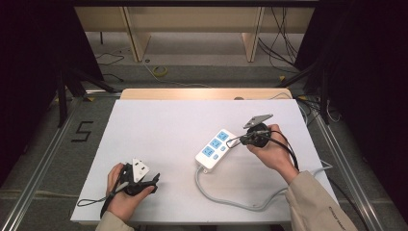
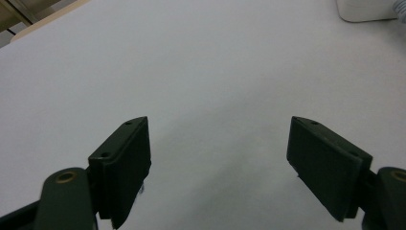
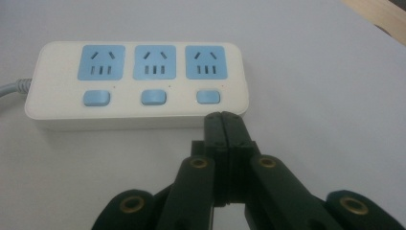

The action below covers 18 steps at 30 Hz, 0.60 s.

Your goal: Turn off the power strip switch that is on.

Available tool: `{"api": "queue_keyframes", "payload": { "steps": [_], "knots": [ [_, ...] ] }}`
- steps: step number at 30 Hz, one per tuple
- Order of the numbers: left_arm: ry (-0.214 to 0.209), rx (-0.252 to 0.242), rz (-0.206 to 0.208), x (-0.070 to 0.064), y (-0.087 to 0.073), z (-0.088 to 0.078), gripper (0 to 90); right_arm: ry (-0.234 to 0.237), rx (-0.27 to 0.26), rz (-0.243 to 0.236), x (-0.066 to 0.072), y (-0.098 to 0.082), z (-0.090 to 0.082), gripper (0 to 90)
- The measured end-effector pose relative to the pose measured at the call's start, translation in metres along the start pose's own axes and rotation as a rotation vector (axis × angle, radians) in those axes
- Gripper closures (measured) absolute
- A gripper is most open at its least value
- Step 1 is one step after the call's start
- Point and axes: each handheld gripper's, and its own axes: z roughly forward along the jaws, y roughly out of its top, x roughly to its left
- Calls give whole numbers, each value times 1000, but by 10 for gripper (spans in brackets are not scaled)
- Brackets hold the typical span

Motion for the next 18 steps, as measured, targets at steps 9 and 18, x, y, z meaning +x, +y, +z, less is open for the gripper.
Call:
{"api": "queue_keyframes", "payload": {
  "steps": [9, 18],
  "knots": [
    [2, 0, 1, 0, 0, 0, 227, 11, 24, 10, 0, 5, 6, 900],
    [0, 0, -1, 0, 0, 0, 227, 20, 38, 9, 0, 10, 10, 900]
  ]
}}
